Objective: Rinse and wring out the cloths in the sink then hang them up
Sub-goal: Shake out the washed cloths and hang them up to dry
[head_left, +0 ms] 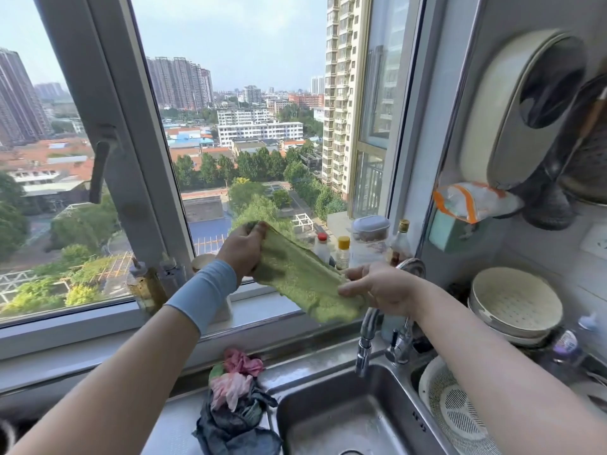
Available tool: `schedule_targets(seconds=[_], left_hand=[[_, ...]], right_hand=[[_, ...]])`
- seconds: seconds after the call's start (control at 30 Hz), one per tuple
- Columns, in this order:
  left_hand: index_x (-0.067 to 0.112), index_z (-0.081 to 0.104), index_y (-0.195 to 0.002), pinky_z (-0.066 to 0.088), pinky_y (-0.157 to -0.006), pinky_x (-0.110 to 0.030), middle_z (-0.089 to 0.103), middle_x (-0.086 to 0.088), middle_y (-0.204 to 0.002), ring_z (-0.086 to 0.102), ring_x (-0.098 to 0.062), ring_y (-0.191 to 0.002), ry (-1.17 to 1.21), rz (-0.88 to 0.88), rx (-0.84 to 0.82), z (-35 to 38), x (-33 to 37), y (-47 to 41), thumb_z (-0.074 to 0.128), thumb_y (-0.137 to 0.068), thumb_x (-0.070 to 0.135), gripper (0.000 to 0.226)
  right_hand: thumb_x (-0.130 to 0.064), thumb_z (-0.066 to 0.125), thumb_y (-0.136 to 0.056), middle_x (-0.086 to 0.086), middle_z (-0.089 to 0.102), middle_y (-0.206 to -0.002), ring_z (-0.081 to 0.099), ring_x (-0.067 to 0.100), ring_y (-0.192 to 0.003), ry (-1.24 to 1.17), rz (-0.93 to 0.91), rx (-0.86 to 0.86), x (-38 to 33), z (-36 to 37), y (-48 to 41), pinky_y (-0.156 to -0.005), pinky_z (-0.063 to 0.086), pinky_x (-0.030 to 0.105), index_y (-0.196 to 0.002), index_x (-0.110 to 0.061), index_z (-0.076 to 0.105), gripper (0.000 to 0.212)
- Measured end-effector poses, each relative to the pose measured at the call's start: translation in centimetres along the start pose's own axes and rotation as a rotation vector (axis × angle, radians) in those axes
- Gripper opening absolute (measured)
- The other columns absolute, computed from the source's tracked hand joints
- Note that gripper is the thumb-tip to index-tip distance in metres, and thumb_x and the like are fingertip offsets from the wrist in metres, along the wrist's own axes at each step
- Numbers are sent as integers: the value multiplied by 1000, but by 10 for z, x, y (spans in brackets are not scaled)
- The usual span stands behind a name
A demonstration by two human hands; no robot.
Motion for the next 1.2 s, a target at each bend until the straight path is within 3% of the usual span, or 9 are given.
schedule_targets(seconds=[0.27,0.37,0.5,0.63,0.77,0.87,1.0,1.1,1.2], left_hand=[[10,62,-101,53,-88,-45,67,-16,-102,62,-31,-91,-201,10,212,-25,-20,-5,47,-101,41,35],[3,64,-111,57,-83,-41,68,-15,-103,66,-29,-95,247,-208,-136,-34,-26,-6,68,-84,46,51],[3,68,-113,60,-68,-34,71,-13,-99,72,-23,-82,346,-170,-462,-38,-35,-1,82,-71,10,45],[12,66,-113,61,-64,-43,68,-15,-104,70,-28,-82,51,-57,-64,-35,-40,-6,55,-96,5,21],[19,58,-119,53,-92,-51,64,-18,-112,61,-36,-101,-431,147,201,-46,-35,-4,37,-103,16,27],[23,44,-121,52,-60,-43,60,-14,-82,59,-27,-68,-576,205,276,-41,-35,2,36,-104,26,19],[20,36,-126,39,-50,-32,58,-13,-77,51,-24,-55,-676,255,326,-41,-39,-1,36,-104,20,22],[24,41,-127,56,-61,-42,53,-12,-101,59,-30,-83,-367,38,166,-45,-42,0,50,-101,30,28],[32,42,-137,60,-70,-51,45,-16,-121,56,-39,-105,237,-127,-208,-40,-53,12,84,-67,36,82]], right_hand=[[-15,65,-84,12,75,-83,74,22,-73,-470,-43,183,11,0,-4,-57,59,33,-92,-5,71,15],[-22,48,-102,8,74,-79,74,20,-73,-639,-140,274,25,6,-14,-63,58,41,-94,-11,68,25],[-30,39,-107,14,72,-112,67,33,-111,-764,-260,188,26,12,-19,-93,50,61,-124,-17,60,30],[1,53,-96,23,62,-131,63,36,-117,-472,-225,20,25,15,-21,-88,58,41,-133,-1,55,37],[2,49,-100,8,66,-123,71,29,-95,-124,-233,321,20,10,-20,-70,63,38,-130,-23,60,40],[-7,47,-103,-1,61,-120,71,31,-93,-137,-292,549,18,10,-24,-64,63,46,-136,-34,54,44],[-28,62,-97,15,72,-103,67,35,-96,194,-175,698,17,10,-29,-79,57,43,-113,-2,69,31],[-39,57,-99,3,69,-105,63,21,-92,313,-184,699,13,11,-23,-75,47,32,-118,-6,65,39],[-40,51,-102,3,54,-136,54,20,-118,193,-256,571,7,18,-22,-93,48,37,-145,-22,43,47]])
Point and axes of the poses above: each hand's wrist, its own y-axis away from the middle knuckle, its own z-axis out of the palm, x = y × z, the point moved 2 cm from there along -y, towards the middle knuckle
